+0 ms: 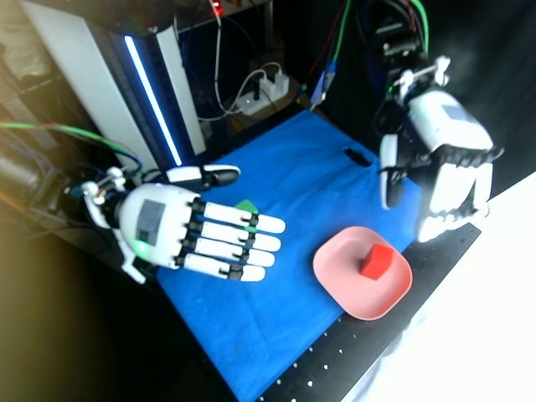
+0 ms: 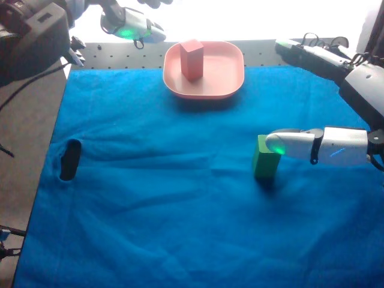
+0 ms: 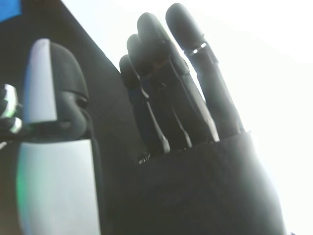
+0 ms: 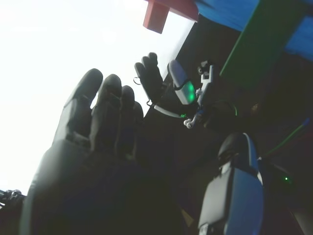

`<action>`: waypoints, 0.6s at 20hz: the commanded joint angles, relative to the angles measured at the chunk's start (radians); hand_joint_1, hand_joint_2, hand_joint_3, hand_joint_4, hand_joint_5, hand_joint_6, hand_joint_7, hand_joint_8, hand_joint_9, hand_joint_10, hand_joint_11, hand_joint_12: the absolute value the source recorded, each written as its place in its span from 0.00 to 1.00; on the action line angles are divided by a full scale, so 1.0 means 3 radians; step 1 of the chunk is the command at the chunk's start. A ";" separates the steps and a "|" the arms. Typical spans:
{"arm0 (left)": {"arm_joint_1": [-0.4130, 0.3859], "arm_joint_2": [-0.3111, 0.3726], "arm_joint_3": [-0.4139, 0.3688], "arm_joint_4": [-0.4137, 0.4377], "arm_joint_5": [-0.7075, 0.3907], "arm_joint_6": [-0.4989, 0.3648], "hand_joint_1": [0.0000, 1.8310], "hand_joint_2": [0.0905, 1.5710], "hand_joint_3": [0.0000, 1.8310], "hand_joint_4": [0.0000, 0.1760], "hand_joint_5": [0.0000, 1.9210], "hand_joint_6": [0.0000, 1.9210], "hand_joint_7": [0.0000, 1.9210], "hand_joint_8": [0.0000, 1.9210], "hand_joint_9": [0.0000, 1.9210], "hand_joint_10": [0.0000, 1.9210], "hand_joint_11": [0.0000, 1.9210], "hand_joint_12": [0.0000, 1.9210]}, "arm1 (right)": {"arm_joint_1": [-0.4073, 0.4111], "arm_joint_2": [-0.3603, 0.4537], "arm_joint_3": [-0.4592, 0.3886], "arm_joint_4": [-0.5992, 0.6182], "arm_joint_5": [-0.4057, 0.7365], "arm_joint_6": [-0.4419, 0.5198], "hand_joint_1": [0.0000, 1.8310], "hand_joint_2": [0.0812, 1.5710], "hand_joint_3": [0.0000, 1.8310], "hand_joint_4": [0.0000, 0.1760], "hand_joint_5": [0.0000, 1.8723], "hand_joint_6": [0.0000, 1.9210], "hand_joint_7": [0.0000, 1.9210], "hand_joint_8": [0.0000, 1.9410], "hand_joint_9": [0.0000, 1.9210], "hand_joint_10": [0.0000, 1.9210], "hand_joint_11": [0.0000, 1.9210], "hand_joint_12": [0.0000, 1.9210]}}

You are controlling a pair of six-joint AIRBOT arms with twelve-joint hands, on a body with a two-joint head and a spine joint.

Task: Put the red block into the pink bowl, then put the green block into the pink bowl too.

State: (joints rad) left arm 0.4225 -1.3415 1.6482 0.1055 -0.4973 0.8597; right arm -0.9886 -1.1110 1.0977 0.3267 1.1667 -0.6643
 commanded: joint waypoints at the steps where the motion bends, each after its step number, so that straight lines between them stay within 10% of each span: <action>1: -0.0059 0.0014 -0.0002 -0.0031 -0.0371 -0.0016 0.71 0.58 0.00 0.00 0.47 0.00 0.51 0.00 0.55 0.00 0.39 0.43 | 0.0024 0.0018 -0.0016 -0.0052 0.0352 0.0035 0.37 0.46 0.00 0.00 0.15 0.00 0.20 0.00 0.21 0.00 0.02 0.38; 5: -0.0060 0.0034 -0.0014 -0.0020 -0.0365 -0.0015 0.69 0.57 0.00 0.00 0.48 0.00 0.54 0.00 0.60 0.01 0.44 0.42 | -0.0024 0.0042 -0.0070 -0.0059 0.0266 0.0035 0.43 0.43 0.00 0.00 0.21 0.01 0.24 0.00 0.23 0.00 0.11 0.25; 12: -0.0019 0.0034 -0.0014 -0.0021 -0.0367 -0.0012 0.72 0.58 0.00 0.00 0.48 0.00 0.53 0.00 0.58 0.00 0.44 0.41 | -0.0070 0.0036 -0.0103 -0.0185 0.0074 0.0035 0.46 0.45 0.00 0.00 0.27 0.01 0.29 0.01 0.26 0.00 0.07 0.36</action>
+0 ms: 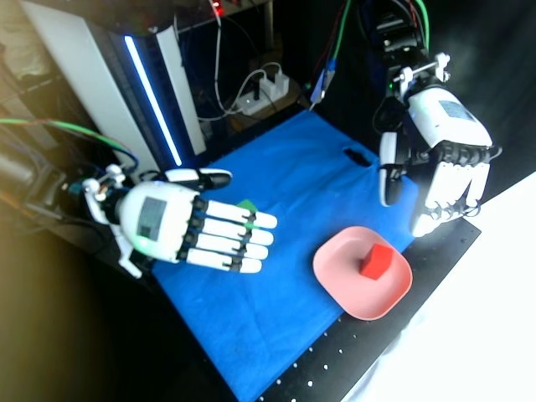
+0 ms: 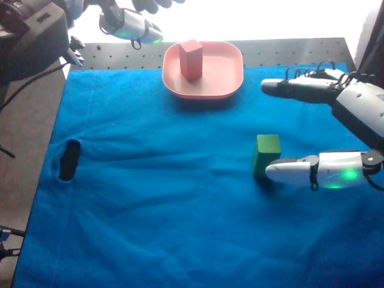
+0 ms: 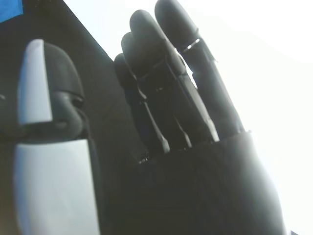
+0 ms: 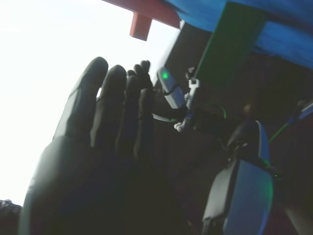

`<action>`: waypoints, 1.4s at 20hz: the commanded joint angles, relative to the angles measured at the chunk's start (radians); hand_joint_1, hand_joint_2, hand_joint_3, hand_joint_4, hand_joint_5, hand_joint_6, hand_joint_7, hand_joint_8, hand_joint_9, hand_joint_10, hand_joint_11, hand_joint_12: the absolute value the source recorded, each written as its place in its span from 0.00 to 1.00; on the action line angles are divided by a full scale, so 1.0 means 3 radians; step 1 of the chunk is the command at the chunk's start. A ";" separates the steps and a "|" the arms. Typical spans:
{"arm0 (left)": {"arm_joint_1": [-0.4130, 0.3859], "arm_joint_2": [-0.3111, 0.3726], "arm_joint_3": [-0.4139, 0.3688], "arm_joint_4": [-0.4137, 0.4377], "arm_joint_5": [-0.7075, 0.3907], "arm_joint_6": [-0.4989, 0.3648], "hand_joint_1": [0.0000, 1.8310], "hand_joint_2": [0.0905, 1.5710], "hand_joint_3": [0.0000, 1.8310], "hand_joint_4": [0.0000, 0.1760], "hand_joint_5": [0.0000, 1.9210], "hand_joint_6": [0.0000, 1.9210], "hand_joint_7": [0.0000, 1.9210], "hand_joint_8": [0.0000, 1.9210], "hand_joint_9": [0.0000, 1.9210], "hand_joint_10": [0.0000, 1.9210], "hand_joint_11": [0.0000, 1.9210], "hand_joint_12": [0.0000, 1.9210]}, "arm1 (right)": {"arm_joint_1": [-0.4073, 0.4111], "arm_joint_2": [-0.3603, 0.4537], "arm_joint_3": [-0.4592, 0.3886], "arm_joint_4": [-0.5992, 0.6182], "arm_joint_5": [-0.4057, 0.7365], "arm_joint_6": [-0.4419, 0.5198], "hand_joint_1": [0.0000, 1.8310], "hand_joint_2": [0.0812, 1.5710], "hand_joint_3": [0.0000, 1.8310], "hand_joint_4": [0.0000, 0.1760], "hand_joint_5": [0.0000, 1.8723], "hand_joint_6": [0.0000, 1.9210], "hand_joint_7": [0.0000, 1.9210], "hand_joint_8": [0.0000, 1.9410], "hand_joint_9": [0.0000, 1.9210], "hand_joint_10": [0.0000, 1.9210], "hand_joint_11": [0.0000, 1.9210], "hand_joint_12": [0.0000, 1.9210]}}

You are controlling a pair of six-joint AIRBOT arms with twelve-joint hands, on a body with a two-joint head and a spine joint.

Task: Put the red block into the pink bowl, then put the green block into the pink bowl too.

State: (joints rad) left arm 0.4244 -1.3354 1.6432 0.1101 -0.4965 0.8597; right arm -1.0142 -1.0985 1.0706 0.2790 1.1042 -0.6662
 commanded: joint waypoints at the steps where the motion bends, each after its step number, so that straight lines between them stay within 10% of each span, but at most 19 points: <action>1: -0.0020 0.0009 0.0004 -0.0036 -0.0371 -0.0011 0.71 0.58 0.00 0.00 0.48 0.00 0.53 0.00 0.59 0.00 0.43 0.41 | 0.0015 -0.0006 -0.0015 -0.0042 0.0262 0.0041 0.47 0.45 0.00 0.00 0.30 0.00 0.32 0.00 0.28 0.00 0.08 0.39; 21: 0.0029 -0.0055 0.0015 -0.0023 -0.0391 0.0008 0.70 0.57 0.00 0.00 0.49 0.00 0.56 0.00 0.62 0.00 0.43 0.51 | 0.0023 0.0025 0.0018 -0.0179 0.0177 0.0039 0.58 0.56 0.00 0.00 0.49 0.00 0.53 0.00 0.43 0.01 0.08 0.69; 23: 0.0029 -0.0055 0.0015 -0.0023 -0.0395 0.0007 0.75 0.62 0.00 0.00 0.49 0.00 0.61 0.33 0.62 0.00 0.44 0.47 | 0.0023 0.0025 0.0021 -0.0179 0.0177 0.0039 0.56 0.57 0.00 0.00 0.48 0.00 0.53 0.00 0.44 0.01 0.09 0.68; 26: 0.0029 -0.0056 0.0005 -0.0023 -0.0409 0.0007 0.75 0.63 0.00 0.00 0.49 0.00 0.59 0.38 0.61 0.00 0.43 0.47 | 0.0032 0.0019 0.0033 -0.0177 0.0177 0.0039 0.56 0.57 0.00 0.00 0.48 0.00 0.52 0.00 0.45 0.01 0.13 0.62; 28: 0.0029 -0.0055 -0.0004 -0.0023 -0.0415 0.0007 0.72 0.58 0.00 0.00 0.48 0.00 0.53 0.06 0.61 0.00 0.43 0.46 | 0.0045 0.0002 0.0058 -0.0164 0.0177 0.0039 0.60 0.55 0.00 0.00 0.45 0.00 0.51 0.00 0.48 0.01 0.22 0.55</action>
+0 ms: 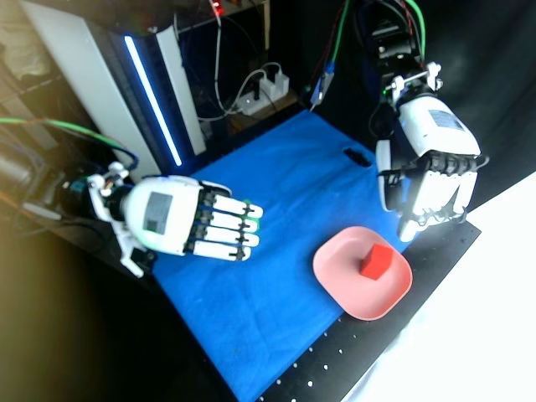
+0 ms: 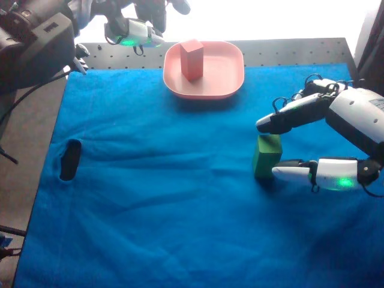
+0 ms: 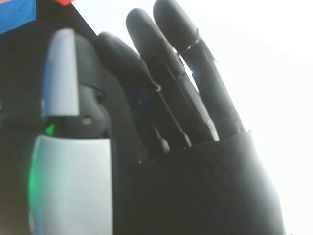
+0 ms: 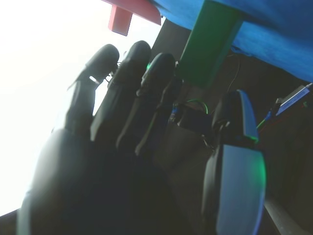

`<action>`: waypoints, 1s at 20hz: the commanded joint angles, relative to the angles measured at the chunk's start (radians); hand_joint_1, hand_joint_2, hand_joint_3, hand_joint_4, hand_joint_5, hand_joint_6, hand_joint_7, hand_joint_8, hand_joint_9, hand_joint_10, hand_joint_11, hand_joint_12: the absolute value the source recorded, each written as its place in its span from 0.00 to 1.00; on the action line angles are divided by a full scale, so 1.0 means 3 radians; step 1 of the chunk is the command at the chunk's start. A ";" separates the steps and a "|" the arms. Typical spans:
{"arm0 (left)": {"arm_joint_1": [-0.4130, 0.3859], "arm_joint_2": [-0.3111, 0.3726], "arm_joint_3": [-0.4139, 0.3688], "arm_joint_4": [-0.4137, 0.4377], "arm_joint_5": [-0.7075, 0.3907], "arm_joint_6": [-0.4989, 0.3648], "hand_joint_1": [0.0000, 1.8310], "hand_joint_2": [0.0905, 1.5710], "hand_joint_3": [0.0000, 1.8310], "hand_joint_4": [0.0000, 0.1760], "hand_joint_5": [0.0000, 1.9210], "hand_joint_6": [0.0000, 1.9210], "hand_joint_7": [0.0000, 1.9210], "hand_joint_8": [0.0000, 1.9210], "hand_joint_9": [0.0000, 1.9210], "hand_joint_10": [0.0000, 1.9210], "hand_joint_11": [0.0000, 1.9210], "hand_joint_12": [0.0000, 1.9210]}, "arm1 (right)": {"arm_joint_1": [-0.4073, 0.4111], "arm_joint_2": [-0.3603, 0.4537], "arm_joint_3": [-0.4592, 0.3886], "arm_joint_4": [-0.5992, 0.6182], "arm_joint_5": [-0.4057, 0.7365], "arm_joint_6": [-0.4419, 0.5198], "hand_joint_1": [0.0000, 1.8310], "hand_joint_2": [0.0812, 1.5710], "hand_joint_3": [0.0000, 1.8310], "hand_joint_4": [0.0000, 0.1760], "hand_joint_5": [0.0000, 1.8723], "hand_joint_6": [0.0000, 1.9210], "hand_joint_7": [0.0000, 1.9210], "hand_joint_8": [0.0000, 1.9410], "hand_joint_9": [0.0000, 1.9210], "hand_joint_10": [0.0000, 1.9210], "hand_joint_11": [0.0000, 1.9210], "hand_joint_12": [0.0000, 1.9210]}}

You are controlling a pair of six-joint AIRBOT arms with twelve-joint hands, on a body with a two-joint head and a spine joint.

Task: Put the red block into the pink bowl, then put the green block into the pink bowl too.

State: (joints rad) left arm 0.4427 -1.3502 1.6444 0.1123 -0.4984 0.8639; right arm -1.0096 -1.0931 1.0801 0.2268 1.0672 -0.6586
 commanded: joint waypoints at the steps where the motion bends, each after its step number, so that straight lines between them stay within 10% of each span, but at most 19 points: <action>1: -0.0032 -0.0005 -0.0010 -0.0029 -0.0408 -0.0007 0.72 0.58 0.00 0.00 0.48 0.00 0.53 0.06 0.61 0.00 0.43 0.46 | 0.0034 -0.0021 0.0034 0.0015 0.0298 0.0014 0.60 0.55 0.00 0.00 0.45 0.00 0.51 0.00 0.48 0.01 0.22 0.55; 2: -0.0032 -0.0002 -0.0016 -0.0025 -0.0411 -0.0007 0.81 0.62 0.00 0.00 0.50 0.00 0.56 0.35 0.61 0.43 0.43 0.47 | 0.0046 -0.0034 0.0054 0.0024 0.0283 0.0014 0.64 0.55 0.00 0.00 0.44 0.00 0.51 0.00 0.54 0.03 0.33 0.57; 3: -0.0032 0.0003 -0.0021 -0.0024 -0.0414 -0.0007 0.82 0.63 0.00 0.00 0.50 0.00 0.54 0.39 0.59 0.47 0.43 0.48 | 0.0054 -0.0042 0.0065 0.0027 0.0273 0.0014 0.65 0.55 0.00 0.00 0.44 0.00 0.53 0.01 0.58 0.03 0.36 0.56; 10: -0.0026 0.0018 -0.0044 -0.0024 -0.0435 -0.0007 0.82 0.63 0.00 0.00 0.50 0.00 0.54 0.40 0.58 0.49 0.37 0.55 | 0.0119 -0.0079 0.0118 0.0030 0.0246 0.0012 0.76 0.60 0.00 0.00 0.52 0.01 0.67 0.25 0.64 0.05 0.37 0.61; 19: -0.0011 0.0026 -0.0052 -0.0024 -0.0442 -0.0008 0.82 0.63 0.00 0.00 0.50 0.00 0.54 0.39 0.58 0.49 0.32 0.56 | 0.0149 -0.0099 0.0133 0.0026 0.0224 0.0012 0.62 0.46 0.00 0.00 0.42 0.00 0.49 0.00 0.55 0.04 0.38 0.53; 20: -0.0007 0.0026 -0.0054 -0.0025 -0.0448 -0.0008 0.74 0.59 0.00 0.00 0.49 0.01 0.52 0.16 0.54 0.26 0.32 0.54 | 0.0152 -0.0099 0.0132 0.0024 0.0224 0.0012 0.62 0.46 0.00 0.00 0.39 0.00 0.47 0.00 0.52 0.03 0.36 0.52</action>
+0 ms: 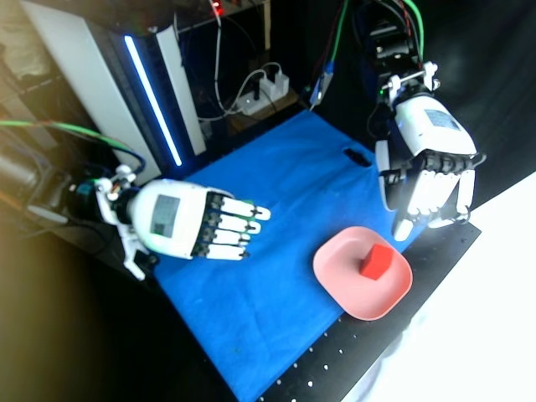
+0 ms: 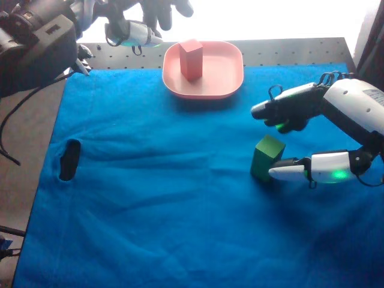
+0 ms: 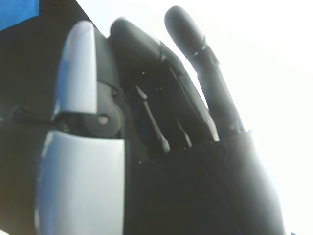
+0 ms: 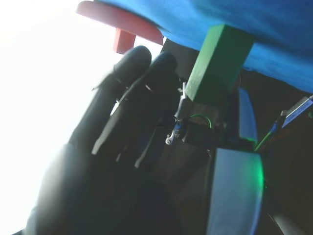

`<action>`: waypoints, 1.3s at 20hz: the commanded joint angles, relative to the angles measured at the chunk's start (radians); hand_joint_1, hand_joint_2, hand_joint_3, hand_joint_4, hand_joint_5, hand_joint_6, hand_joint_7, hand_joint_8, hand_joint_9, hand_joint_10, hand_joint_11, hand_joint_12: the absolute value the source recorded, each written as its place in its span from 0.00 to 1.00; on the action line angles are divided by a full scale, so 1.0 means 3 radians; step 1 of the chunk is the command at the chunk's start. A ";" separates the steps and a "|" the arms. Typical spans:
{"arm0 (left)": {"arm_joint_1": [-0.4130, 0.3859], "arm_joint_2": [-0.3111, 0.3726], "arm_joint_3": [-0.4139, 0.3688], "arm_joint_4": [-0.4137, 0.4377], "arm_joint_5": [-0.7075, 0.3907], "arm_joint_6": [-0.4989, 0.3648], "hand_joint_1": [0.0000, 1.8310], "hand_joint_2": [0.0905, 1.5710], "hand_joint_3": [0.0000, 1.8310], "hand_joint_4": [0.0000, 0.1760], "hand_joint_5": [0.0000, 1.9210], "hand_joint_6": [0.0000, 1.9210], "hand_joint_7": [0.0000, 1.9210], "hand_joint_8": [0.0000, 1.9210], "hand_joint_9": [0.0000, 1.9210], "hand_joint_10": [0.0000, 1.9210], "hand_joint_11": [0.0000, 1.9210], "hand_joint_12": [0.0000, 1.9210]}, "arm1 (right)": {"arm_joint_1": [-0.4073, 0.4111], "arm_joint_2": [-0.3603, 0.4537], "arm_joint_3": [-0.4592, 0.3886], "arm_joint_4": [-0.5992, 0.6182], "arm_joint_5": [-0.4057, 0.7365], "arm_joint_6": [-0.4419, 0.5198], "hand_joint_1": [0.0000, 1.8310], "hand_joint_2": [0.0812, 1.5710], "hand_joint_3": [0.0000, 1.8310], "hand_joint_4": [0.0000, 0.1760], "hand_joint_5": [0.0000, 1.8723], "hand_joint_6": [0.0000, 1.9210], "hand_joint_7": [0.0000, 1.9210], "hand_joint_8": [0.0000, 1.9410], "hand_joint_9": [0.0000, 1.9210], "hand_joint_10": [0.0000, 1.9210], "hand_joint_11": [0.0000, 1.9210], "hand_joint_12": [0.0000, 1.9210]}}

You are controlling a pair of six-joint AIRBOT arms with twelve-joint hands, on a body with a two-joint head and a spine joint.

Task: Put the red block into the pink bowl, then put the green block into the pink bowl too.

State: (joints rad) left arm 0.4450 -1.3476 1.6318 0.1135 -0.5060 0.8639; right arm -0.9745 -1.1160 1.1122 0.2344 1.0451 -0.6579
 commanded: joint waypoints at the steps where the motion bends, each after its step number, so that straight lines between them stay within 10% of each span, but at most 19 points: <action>1: -0.0009 0.0016 -0.0013 -0.0029 -0.0426 -0.0008 0.80 0.61 0.00 0.00 0.49 0.00 0.56 0.30 0.59 0.41 0.33 0.53 | 0.0037 -0.0022 0.0025 -0.0003 0.0298 0.0009 0.59 0.45 0.00 0.00 0.37 0.00 0.45 0.00 0.50 0.02 0.35 0.48; 3: -0.0005 0.0014 -0.0014 -0.0029 -0.0429 -0.0008 0.87 0.60 0.00 0.00 0.48 0.00 0.53 0.04 0.57 0.43 0.33 0.51 | 0.0042 -0.0022 0.0025 -0.0005 0.0297 0.0009 0.58 0.43 0.00 0.00 0.35 0.00 0.41 0.00 0.47 0.00 0.33 0.45; 5: -0.0004 0.0013 -0.0016 -0.0029 -0.0431 -0.0009 0.88 0.60 0.00 0.00 0.49 0.00 0.55 0.01 0.57 0.44 0.33 0.52 | 0.0047 -0.0023 0.0026 -0.0009 0.0291 0.0009 0.56 0.44 0.00 0.00 0.36 0.00 0.41 0.00 0.49 0.00 0.34 0.46; 7: -0.0004 0.0015 -0.0017 -0.0029 -0.0434 -0.0009 0.88 0.60 0.00 0.00 0.49 0.00 0.55 0.01 0.57 0.44 0.34 0.52 | 0.0055 -0.0024 0.0026 -0.0019 0.0285 0.0009 0.58 0.45 0.00 0.00 0.40 0.00 0.46 0.00 0.54 0.02 0.39 0.54; 10: 0.0004 0.0015 -0.0018 -0.0030 -0.0435 -0.0010 0.72 0.58 0.00 0.00 0.48 0.00 0.55 0.00 0.58 0.06 0.32 0.54 | 0.0069 -0.0025 0.0029 -0.0030 0.0281 0.0009 0.64 0.48 0.00 0.00 0.48 0.00 0.53 0.01 0.60 0.03 0.37 0.62; 11: 0.0006 0.0014 -0.0020 -0.0030 -0.0435 -0.0010 0.75 0.60 0.00 0.00 0.49 0.00 0.63 0.23 0.61 0.02 0.33 0.54 | 0.0071 -0.0027 0.0031 -0.0033 0.0280 0.0009 0.65 0.49 0.00 0.00 0.50 0.00 0.58 0.01 0.63 0.04 0.39 0.62; 13: 0.0010 0.0014 -0.0020 -0.0031 -0.0436 -0.0010 0.72 0.58 0.00 0.00 0.48 0.00 0.54 0.04 0.61 0.01 0.33 0.54 | 0.0073 -0.0031 0.0035 -0.0034 0.0277 0.0009 0.66 0.50 0.00 0.00 0.53 0.01 0.59 0.01 0.62 0.03 0.38 0.62; 14: 0.0012 0.0014 -0.0021 -0.0031 -0.0437 -0.0010 0.75 0.60 0.00 0.00 0.48 0.00 0.62 0.25 0.62 0.00 0.33 0.54 | 0.0075 -0.0035 0.0036 -0.0034 0.0275 0.0006 0.66 0.50 0.00 0.00 0.55 0.01 0.63 0.02 0.65 0.04 0.40 0.65; 15: 0.0013 0.0015 -0.0022 -0.0032 -0.0439 -0.0011 0.81 0.61 0.00 0.00 0.49 0.00 0.59 0.30 0.62 0.35 0.35 0.54 | 0.0078 -0.0036 0.0036 -0.0034 0.0274 0.0000 0.66 0.51 0.00 0.00 0.58 0.01 0.67 0.02 0.69 0.06 0.42 0.68; 16: 0.0015 0.0015 -0.0022 -0.0032 -0.0441 -0.0011 0.81 0.62 0.00 0.00 0.49 0.00 0.56 0.35 0.59 0.46 0.35 0.55 | 0.0080 -0.0038 0.0036 -0.0034 0.0270 -0.0007 0.66 0.51 0.00 0.00 0.59 0.00 0.67 0.01 0.70 0.07 0.44 0.68; 19: 0.0022 0.0020 -0.0025 -0.0036 -0.0444 -0.0011 0.82 0.63 0.00 0.00 0.50 0.00 0.55 0.37 0.58 0.49 0.36 0.55 | 0.0089 -0.0043 0.0036 -0.0034 0.0262 -0.0024 0.71 0.58 0.00 0.00 0.70 0.07 0.75 0.09 0.70 0.08 0.46 0.67; 21: 0.0024 0.0025 -0.0028 -0.0040 -0.0444 -0.0012 0.76 0.62 0.00 0.00 0.49 0.00 0.60 0.37 0.58 0.13 0.35 0.55 | 0.0092 -0.0044 0.0036 -0.0034 0.0257 -0.0028 0.72 0.60 0.00 0.00 0.70 0.10 0.74 0.19 0.72 0.17 0.50 0.69; 23: 0.0024 0.0025 -0.0030 -0.0041 -0.0444 -0.0012 0.82 0.63 0.00 0.00 0.49 0.00 0.56 0.36 0.59 0.46 0.36 0.55 | 0.0094 -0.0045 0.0036 -0.0034 0.0255 -0.0031 0.72 0.61 0.00 0.00 0.65 0.20 0.75 0.18 0.71 0.18 0.51 0.67; 26: 0.0024 0.0026 -0.0030 -0.0041 -0.0446 -0.0012 0.82 0.63 0.00 0.00 0.49 0.00 0.54 0.39 0.58 0.50 0.35 0.55 | 0.0095 -0.0047 0.0036 -0.0034 0.0253 -0.0033 0.71 0.61 0.00 0.00 0.62 0.28 0.77 0.11 0.69 0.14 0.48 0.62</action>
State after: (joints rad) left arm 0.4583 -1.3434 1.6241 0.1123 -0.5201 0.8635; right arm -0.9577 -1.1263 1.1206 0.2325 1.0328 -0.6678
